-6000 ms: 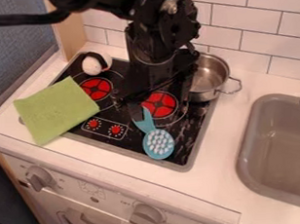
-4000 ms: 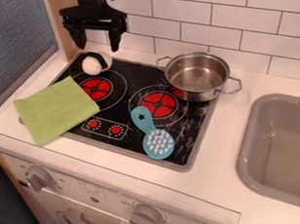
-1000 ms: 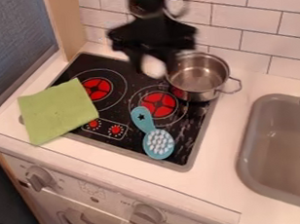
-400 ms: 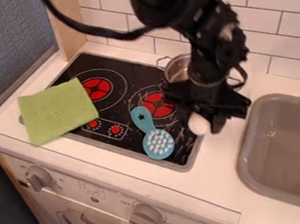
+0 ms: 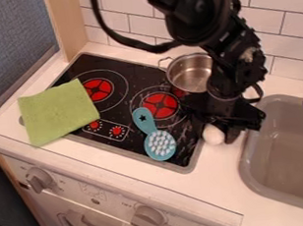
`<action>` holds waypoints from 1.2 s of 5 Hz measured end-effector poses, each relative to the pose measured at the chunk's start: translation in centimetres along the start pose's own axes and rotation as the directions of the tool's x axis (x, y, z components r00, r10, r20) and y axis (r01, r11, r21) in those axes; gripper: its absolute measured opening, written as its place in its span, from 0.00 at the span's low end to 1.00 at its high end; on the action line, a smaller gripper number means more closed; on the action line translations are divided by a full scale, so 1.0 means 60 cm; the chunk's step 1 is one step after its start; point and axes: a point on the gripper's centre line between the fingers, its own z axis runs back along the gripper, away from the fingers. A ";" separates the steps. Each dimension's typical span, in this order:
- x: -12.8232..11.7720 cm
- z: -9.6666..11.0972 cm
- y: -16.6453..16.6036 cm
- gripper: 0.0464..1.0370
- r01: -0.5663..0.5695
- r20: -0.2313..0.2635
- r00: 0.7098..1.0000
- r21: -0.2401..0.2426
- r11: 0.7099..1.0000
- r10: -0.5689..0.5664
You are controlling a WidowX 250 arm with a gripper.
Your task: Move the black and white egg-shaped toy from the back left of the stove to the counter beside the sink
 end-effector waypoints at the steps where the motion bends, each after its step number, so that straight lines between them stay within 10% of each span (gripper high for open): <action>1: 0.004 -0.001 -0.004 0.93 0.003 -0.034 0.999 0.018 1.000 -0.003; 4: 0.009 0.019 0.017 0.96 -0.033 0.027 0.999 0.098 0.995 0.031; 6: 0.030 0.094 0.023 0.96 -0.040 0.078 0.996 0.018 0.999 0.038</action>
